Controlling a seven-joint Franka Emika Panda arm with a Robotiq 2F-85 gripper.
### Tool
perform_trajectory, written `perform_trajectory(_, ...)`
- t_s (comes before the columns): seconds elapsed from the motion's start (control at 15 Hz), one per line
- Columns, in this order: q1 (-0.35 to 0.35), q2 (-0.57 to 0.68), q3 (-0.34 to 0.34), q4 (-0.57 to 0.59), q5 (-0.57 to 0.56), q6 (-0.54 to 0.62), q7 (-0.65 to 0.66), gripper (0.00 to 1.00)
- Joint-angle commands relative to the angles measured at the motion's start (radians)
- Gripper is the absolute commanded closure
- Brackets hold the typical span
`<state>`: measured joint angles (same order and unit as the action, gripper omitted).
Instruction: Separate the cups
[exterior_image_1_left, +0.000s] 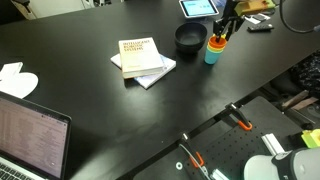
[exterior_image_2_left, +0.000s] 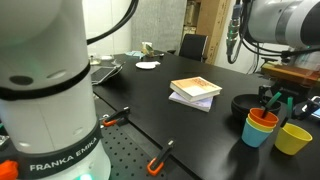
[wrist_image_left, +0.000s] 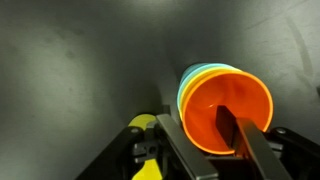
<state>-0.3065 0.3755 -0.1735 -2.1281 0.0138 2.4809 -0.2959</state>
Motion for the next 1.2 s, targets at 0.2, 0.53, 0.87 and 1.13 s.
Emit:
perform_trajectory(0.2, 0.001, 0.014, -0.006, 0.012, -0.015, 0.019, 0.018, 0.92)
perform_trajectory(0.53, 0.000, 0.014, -0.007, 0.023, -0.008, 0.001, 0.030, 0.93)
perform_trajectory(0.87, -0.011, -0.021, -0.003, 0.024, 0.009, -0.039, 0.017, 0.96)
perform_trajectory(1.13, -0.022, 0.011, 0.001, 0.053, 0.027, -0.082, 0.010, 0.95)
